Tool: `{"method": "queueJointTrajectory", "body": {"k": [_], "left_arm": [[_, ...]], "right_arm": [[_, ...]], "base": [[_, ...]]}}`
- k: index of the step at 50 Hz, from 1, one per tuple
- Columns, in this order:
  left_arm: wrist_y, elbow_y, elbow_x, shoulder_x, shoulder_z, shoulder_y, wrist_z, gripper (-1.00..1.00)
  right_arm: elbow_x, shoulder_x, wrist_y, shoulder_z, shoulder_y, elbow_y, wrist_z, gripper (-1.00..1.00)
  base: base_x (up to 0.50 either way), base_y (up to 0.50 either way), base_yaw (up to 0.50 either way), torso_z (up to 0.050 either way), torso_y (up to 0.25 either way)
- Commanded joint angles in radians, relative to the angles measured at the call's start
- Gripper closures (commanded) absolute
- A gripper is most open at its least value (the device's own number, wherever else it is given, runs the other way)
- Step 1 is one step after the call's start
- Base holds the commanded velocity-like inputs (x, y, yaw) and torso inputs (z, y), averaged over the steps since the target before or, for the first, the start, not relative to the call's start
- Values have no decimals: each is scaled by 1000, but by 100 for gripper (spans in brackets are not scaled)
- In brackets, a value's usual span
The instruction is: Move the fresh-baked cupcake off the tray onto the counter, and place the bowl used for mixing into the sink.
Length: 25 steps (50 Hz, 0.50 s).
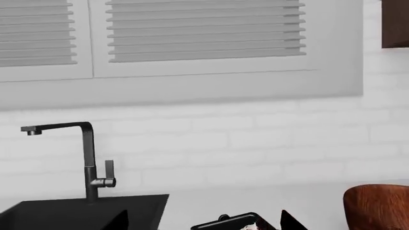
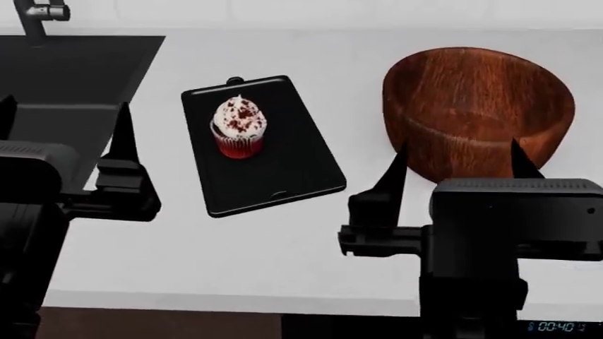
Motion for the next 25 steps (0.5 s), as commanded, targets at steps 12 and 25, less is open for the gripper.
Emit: {"method": "queueJointTrajectory", "body": {"k": [12,25], "left_arm": [[6,-4,-11,-9,5,-1,-16,-100],[8,-2,-17,-15,10,-2,-25,-100]], "right_arm": [[16,-11,20,36,-3,-26,27,-100],[22,-11,2,42,-5,-25,33,-100]], "base": [[421,-267,0,0,0],[351,-418,0,0,0]]}}
